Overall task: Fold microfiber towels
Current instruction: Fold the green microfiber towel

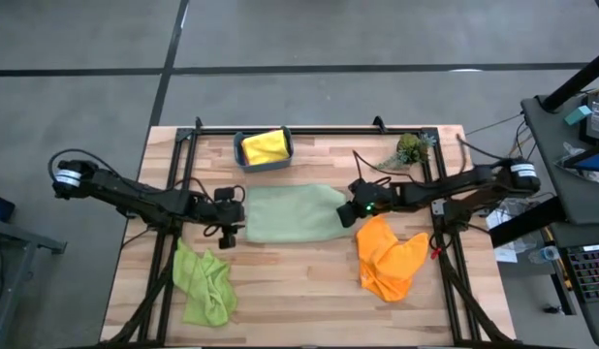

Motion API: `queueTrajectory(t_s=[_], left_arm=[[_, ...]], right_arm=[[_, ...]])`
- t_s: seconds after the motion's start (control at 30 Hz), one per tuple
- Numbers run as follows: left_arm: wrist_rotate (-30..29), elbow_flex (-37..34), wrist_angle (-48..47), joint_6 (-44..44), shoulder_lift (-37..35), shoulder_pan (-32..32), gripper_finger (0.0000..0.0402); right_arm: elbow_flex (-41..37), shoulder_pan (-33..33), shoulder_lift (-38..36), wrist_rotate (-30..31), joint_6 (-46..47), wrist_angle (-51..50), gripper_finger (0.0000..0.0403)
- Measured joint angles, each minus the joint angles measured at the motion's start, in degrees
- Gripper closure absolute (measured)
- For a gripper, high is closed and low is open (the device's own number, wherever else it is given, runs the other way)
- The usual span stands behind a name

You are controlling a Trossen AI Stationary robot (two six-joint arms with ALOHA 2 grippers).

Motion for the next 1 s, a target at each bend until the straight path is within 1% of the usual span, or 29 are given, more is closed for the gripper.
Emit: queueTrajectory(t_s=[0.1,0.23,0.3,0.4,0.53,0.67,0.8,1.0], left_arm=[[-0.22,-0.02,-1.93,-1.14,0.58,0.0,0.027],[-0.22,-0.26,-0.97,-2.26,1.35,0.0,0.027],[-0.2,-0.63,0.72,-2.38,2.03,0.0,0.027],[0.06,-0.94,3.25,-2.37,3.75,0.0,0.027],[0.25,-0.98,6.48,-2.14,6.81,0.0,0.027],[0.46,-0.98,9.5,-2.03,10.25,0.0,0.027],[0.47,-0.98,12.04,-2.03,13.26,0.0,0.027],[0.59,-0.96,15.77,-2.09,15.89,0.0,0.027]], right_arm=[[0.02,0.0,-4.81,0.08,0.03,-4.72,0.0384],[0.0,0.0,-10.38,1.83,1.09,-9.73,0.0385],[0.0,0.0,-12.04,2.21,1.52,-9.32,0.0385],[0.36,0.13,-12.14,2.35,1.54,-7.57,0.0385],[2.27,0.39,-8.13,3.1,1.0,-6.65,0.0385],[5.1,0.77,-2.05,2.73,-0.4,-1.89,0.0385],[10.54,1.03,4.89,2.41,-2.76,-1.34,0.0385],[19.55,1.03,14.8,-1.07,-6.48,-1.4,0.0385]])
